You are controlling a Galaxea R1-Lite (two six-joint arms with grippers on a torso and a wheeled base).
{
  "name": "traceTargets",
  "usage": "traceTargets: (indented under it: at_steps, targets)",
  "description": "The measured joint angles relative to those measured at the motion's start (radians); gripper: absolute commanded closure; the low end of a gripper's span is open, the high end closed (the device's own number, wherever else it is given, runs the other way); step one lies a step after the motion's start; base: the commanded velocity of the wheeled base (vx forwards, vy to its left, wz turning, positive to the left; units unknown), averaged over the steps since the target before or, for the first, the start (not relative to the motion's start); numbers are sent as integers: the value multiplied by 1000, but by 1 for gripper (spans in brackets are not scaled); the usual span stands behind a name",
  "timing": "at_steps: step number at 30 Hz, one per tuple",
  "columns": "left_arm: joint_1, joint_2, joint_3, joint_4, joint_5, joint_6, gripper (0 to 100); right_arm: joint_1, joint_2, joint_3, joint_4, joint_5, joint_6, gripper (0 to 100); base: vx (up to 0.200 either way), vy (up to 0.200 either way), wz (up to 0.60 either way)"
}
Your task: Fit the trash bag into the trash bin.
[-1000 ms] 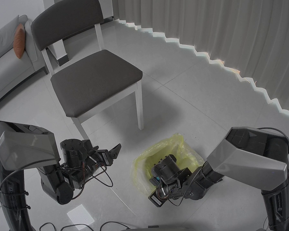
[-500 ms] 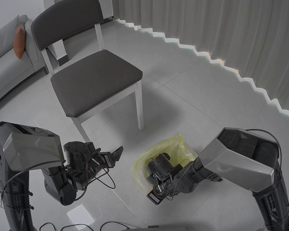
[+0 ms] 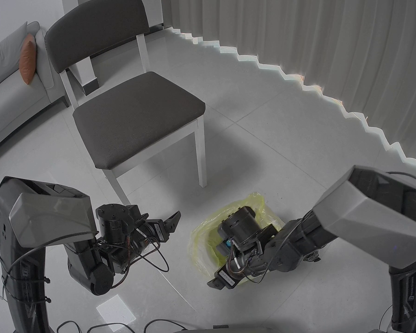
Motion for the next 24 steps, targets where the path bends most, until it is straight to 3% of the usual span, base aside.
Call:
traceTargets:
  at_steps: [10,24]
  targets:
    - [-23,15,-99,155,-16,100,0,-153,-160,39,0,-23,19,0,0,0,0]
    - [-70,-17,-460,686,-29,130,0,-324,-140,-72,8,-72,-43,0,0,0,0]
